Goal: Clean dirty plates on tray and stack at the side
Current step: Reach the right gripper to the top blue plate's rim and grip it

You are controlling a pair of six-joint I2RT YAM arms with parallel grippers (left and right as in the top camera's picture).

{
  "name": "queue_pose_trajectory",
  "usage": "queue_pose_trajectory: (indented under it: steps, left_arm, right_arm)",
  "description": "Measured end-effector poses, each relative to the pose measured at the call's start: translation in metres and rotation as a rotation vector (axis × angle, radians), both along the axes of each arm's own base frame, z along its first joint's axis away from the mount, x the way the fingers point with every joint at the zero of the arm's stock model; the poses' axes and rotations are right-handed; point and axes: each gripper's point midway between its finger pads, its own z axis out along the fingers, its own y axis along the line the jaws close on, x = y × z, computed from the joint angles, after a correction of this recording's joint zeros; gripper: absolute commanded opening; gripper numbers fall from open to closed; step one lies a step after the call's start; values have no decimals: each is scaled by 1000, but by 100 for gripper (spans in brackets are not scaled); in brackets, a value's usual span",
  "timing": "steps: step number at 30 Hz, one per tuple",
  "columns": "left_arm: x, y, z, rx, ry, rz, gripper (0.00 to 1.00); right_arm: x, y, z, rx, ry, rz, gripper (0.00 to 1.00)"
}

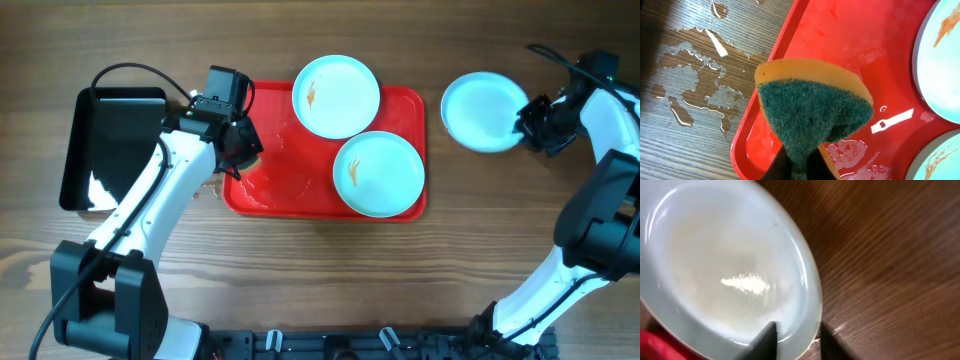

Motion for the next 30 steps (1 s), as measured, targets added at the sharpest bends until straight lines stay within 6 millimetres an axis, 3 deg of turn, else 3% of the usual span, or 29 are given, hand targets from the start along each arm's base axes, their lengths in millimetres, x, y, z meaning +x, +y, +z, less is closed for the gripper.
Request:
queue_pose_trajectory:
  steps: [2, 6, 8, 9, 13, 17, 18, 19, 22, 27, 30]
  left_arm:
    - [0, 0, 0, 0, 0, 0, 4]
    - [0, 0, 0, 0, 0, 0, 4]
    - [0, 0, 0, 0, 0, 0, 4]
    - [1, 0, 0, -1, -2, 0, 4]
    - [4, -1, 1, -5, -17, 0, 4]
    - [4, -1, 1, -5, -18, 0, 4]
    - [4, -1, 1, -5, -18, 0, 4]
    - [4, -1, 1, -5, -18, 0, 4]
    - [4, -1, 1, -5, -18, 0, 4]
    - [4, -1, 1, -5, -18, 0, 4]
    - [3, -2, 1, -9, -13, -2, 4]
  right_arm:
    - [3, 12, 3, 57, -34, 67, 69]
    - [8, 35, 11, 165, -95, 167, 88]
    - [16, 56, 26, 235, -171, 231, 100]
    - [21, 68, 39, 244, -213, 277, 99]
    - [33, 128, 74, 141, -271, 478, 100]
    - [46, 217, 99, -35, -318, 739, 99]
    - [52, 253, 108, -108, -361, 827, 99]
    - [54, 266, 111, -132, -381, 854, 98]
    - [73, 281, 111, -218, -446, 863, 87]
    - [88, 284, 72, -295, -390, 806, 84]
    - [91, 280, 45, -301, -338, 763, 61]
